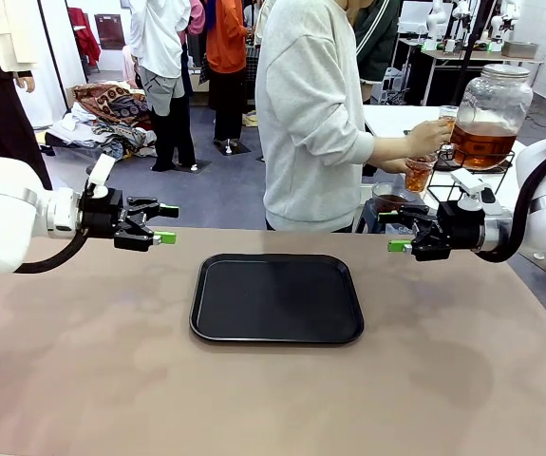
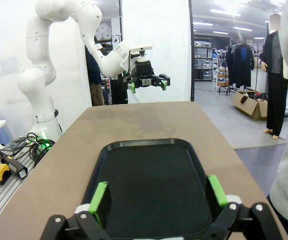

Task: Pour the drink into the iced cup.
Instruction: Open the gripper to release the iced cup you were holding.

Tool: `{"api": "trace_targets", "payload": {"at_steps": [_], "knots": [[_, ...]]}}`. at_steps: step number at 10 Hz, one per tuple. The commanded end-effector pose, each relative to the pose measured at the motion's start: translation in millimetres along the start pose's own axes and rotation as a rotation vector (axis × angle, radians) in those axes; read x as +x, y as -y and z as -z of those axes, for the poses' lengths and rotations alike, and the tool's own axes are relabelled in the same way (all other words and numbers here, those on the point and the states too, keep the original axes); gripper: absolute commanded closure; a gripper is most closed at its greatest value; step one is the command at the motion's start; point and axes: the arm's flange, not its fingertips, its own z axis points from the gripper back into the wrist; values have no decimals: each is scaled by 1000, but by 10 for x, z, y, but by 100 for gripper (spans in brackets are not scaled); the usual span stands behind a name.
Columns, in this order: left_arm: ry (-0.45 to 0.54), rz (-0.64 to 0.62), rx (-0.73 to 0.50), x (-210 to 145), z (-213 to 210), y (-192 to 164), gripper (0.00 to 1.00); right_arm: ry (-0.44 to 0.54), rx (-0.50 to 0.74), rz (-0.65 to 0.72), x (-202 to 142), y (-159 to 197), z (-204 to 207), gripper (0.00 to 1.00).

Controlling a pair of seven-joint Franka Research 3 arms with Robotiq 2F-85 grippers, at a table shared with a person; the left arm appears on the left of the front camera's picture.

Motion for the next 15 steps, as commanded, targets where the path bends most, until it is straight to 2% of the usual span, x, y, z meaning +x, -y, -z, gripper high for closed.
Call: {"api": "trace_targets", "payload": {"at_steps": [1, 15], "knots": [[2, -3, -1, 14, 4, -11, 0, -6, 2, 1, 43, 31, 18, 0], [2, -3, -1, 14, 4, -11, 0, -6, 2, 1, 43, 31, 18, 0]]}}
